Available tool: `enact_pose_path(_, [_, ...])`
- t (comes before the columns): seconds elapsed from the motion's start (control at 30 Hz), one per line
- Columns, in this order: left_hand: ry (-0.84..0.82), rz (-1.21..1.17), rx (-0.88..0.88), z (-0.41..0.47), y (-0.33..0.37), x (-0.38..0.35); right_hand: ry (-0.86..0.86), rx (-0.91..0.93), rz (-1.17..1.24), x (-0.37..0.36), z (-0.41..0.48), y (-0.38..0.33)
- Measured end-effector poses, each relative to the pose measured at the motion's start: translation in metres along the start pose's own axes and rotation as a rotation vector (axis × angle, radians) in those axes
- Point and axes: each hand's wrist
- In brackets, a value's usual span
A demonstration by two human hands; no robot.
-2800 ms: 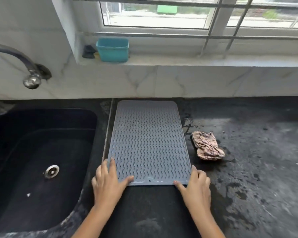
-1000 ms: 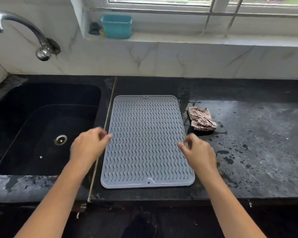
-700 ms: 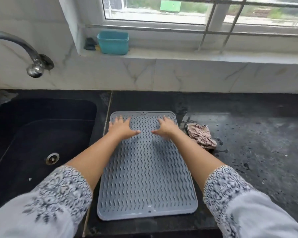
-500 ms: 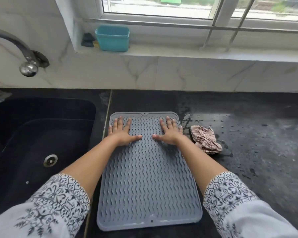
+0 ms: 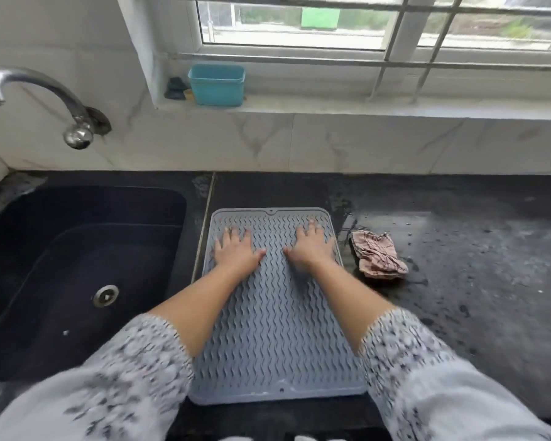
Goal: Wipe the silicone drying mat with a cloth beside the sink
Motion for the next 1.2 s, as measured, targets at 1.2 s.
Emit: enact_pose_path(1.2, [-0.437, 0.138, -0.046, -0.167, -0.024, -0.013, -0.188, 0.034, -0.148, -0.036, -0.186, 0.039])
Point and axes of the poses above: each hand's wrist, its own z-axis towards the middle knuckle, its own x-axis out of the back of the hand, y = z × x, and after that the axes turned 3 degrees about y, right-handed
